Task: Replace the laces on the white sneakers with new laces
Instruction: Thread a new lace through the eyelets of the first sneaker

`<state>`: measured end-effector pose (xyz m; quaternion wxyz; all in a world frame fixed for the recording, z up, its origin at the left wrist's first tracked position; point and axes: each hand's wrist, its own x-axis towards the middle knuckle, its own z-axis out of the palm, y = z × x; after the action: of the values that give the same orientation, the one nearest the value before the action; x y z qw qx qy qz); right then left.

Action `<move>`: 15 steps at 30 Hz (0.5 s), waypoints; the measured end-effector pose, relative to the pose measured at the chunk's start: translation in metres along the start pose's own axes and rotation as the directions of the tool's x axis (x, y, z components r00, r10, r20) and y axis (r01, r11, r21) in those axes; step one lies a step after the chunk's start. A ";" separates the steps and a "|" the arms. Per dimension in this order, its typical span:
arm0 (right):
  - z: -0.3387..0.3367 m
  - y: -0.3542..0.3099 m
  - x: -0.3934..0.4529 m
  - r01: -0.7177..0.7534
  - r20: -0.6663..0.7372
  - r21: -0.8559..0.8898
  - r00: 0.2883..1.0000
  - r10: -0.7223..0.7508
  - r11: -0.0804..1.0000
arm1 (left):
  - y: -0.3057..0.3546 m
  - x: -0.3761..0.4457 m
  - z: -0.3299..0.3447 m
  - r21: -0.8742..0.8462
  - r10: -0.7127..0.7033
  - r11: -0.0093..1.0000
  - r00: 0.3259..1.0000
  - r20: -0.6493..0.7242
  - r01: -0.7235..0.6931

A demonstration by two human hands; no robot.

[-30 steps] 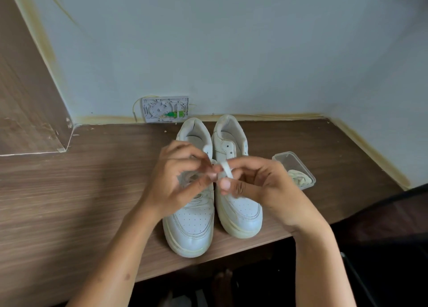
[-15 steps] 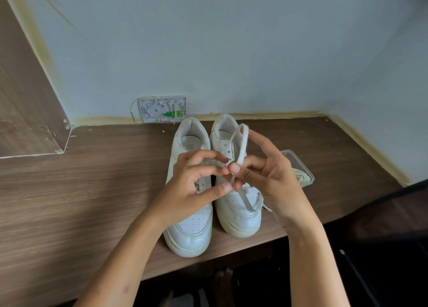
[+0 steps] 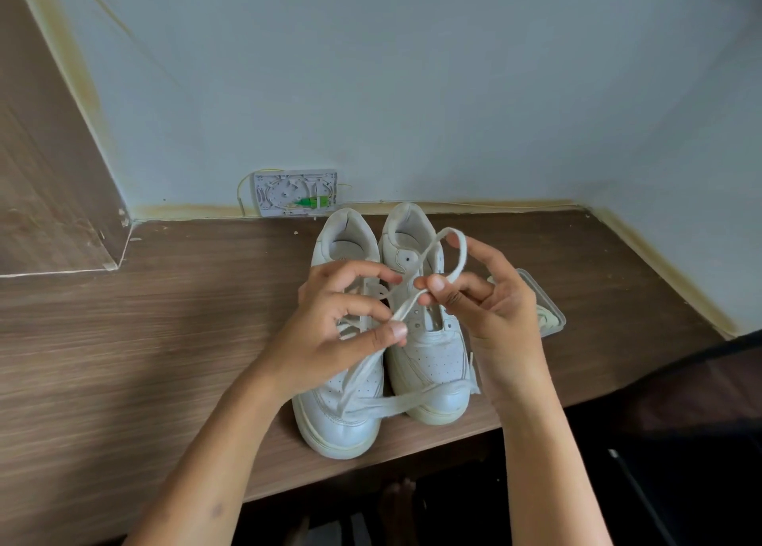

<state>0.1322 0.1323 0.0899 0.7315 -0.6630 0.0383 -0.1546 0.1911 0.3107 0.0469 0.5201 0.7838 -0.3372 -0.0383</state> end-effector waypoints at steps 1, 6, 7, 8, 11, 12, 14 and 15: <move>0.000 0.001 0.000 0.011 -0.040 0.007 0.999 -0.010 1.000 | 0.000 0.001 0.000 -0.006 0.009 1.000 1.000 -0.009 -0.009; -0.013 0.006 0.000 0.030 -0.362 -0.020 0.931 -0.035 0.999 | -0.008 0.002 -0.020 -0.152 -0.024 0.988 0.997 -0.072 0.013; -0.016 0.008 0.000 0.031 -0.419 -0.005 0.907 -0.031 0.999 | -0.012 0.001 -0.026 -0.167 -0.021 0.986 0.996 -0.085 0.006; -0.020 0.010 0.001 0.031 -0.472 0.005 0.881 -0.025 0.999 | -0.014 0.000 -0.030 -0.184 -0.014 0.983 0.995 -0.102 -0.005; -0.025 0.014 0.003 -0.014 -0.562 -0.116 0.825 -0.054 0.993 | -0.016 -0.001 -0.038 -0.251 -0.005 0.967 0.987 -0.159 -0.036; -0.025 0.017 0.002 -0.039 -0.547 -0.235 0.831 -0.099 0.971 | -0.016 -0.002 -0.039 -0.215 0.008 0.975 0.983 -0.182 -0.048; -0.020 0.023 0.000 -0.059 -0.450 -0.535 0.864 -0.225 0.843 | -0.024 -0.001 -0.036 0.018 0.074 0.997 0.968 -0.240 -0.072; -0.015 0.025 0.000 -0.039 -0.384 -0.652 0.878 -0.285 0.757 | -0.028 0.000 -0.032 0.152 0.107 0.986 0.961 -0.254 -0.069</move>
<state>0.1322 0.1194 0.0630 0.4173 -0.8171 0.2159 -0.3340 0.2178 0.3425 0.0383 0.5044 0.8011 -0.3022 0.1123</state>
